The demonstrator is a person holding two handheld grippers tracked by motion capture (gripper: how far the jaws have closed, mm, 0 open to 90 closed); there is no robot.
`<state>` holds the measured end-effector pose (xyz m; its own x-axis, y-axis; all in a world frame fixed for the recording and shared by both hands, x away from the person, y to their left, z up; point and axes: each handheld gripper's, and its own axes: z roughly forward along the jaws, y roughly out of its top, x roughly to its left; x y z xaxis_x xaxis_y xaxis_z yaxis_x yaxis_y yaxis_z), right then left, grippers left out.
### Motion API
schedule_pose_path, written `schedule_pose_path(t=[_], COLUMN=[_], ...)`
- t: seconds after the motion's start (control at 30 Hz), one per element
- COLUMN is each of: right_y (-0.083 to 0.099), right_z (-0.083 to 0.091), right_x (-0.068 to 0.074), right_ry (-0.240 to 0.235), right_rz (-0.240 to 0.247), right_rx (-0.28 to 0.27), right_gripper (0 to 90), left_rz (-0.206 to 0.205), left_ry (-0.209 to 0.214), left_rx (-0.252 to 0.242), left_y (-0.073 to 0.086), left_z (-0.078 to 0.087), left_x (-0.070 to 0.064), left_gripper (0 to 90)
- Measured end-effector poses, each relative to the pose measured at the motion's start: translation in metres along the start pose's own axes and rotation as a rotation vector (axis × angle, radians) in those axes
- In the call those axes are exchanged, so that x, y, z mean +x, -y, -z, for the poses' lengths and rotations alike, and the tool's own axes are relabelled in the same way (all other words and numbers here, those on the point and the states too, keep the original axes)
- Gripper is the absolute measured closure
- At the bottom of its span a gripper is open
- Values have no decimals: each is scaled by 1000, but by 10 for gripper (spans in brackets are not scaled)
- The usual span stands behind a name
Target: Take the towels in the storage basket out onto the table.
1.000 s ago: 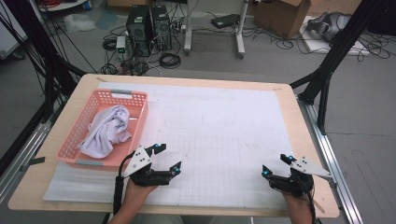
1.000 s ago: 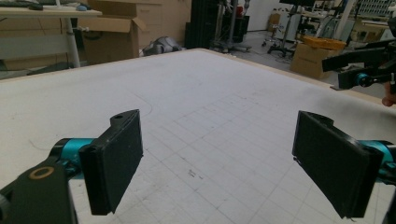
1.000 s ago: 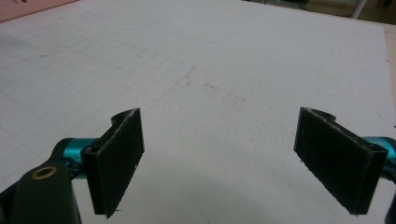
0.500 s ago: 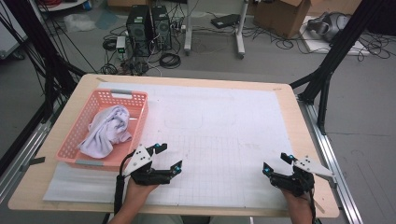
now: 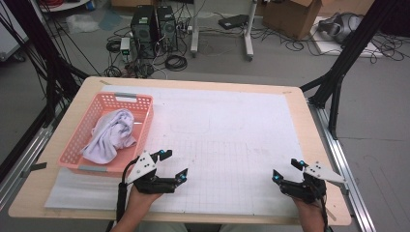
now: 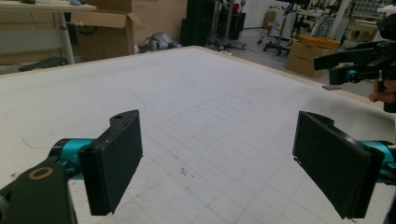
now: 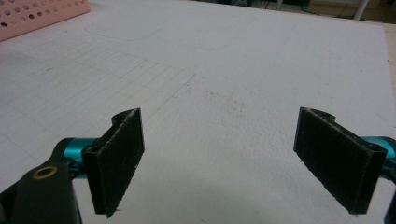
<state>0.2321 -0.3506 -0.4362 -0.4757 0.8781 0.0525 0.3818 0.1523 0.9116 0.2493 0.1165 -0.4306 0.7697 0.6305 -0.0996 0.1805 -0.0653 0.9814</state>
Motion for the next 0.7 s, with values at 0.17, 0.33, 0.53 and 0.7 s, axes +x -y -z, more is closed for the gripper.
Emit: schedule_pose_path(t=[0.17,0.33,0.53,0.7], right_y=[1,1,1,1], right_z=[0,2,2,1], right_x=[-1,1,2,2], right_ry=[-3,11,11,11], right_rz=[-2,9,17,12], right_rx=[7,3,2,4], right_gripper=[149,149,149,149], left_rz=[-14,-18,-26,-42], left_ry=[6,2,-10,-19], left_rx=[-8,-6,-19,-9], left_y=[-7,-18,-37,-52], left_z=[2,8,20,29], left_x=[-2,0,5,12], left_gripper=[178,174,174,173])
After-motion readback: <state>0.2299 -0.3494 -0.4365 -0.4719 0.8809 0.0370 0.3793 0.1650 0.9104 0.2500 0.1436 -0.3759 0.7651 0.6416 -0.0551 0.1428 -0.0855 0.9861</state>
